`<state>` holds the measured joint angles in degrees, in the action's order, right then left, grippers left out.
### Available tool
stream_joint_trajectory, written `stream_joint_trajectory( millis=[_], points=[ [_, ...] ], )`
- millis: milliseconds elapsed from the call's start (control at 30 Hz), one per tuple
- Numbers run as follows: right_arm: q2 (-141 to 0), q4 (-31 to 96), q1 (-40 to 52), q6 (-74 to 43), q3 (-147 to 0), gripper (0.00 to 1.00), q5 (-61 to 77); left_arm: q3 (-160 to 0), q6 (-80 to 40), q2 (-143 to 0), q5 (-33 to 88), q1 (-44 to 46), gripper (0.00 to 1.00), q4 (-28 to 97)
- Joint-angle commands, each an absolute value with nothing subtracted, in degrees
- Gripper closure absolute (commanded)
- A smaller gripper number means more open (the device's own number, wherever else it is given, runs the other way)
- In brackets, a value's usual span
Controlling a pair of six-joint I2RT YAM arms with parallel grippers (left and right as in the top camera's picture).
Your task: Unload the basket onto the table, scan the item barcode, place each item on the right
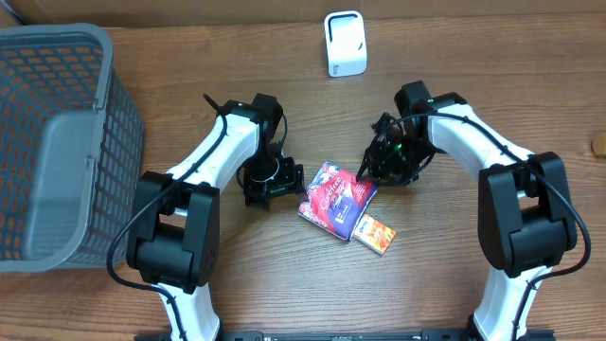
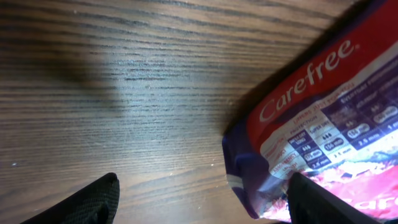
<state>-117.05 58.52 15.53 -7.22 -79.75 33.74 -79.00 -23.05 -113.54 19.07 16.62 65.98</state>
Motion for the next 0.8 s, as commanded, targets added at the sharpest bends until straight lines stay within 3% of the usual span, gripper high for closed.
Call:
stream_joint_trajectory(
  millis=[0, 167, 400, 567, 767],
  points=[
    [-115.20, 58.39, 17.37, -4.16, -78.04, 0.54, 34.81, -78.06, -26.96, -113.78, 19.55, 16.97, 0.21, 63.70],
    [-115.20, 58.76, 18.00, -4.47, -78.02, 0.60, 34.83, -78.04, -31.40, -113.78, 19.68, 16.97, 0.20, 56.71],
    [-115.18, 64.03, 14.79, -4.38, -82.50, 0.60, 34.59, -81.60, -29.06, -113.78, 20.64, 15.35, 0.22, 52.10],
    [-115.18, 67.66, 11.97, -4.12, -87.83, 0.59, 34.61, -92.49, -23.92, -113.78, 24.14, 11.75, 0.21, 59.59],
    [-115.20, 67.59, 12.58, 0.84, -88.14, 0.50, 34.68, -99.46, -22.24, -113.78, 24.08, 11.22, 0.22, 75.72]
  ],
)
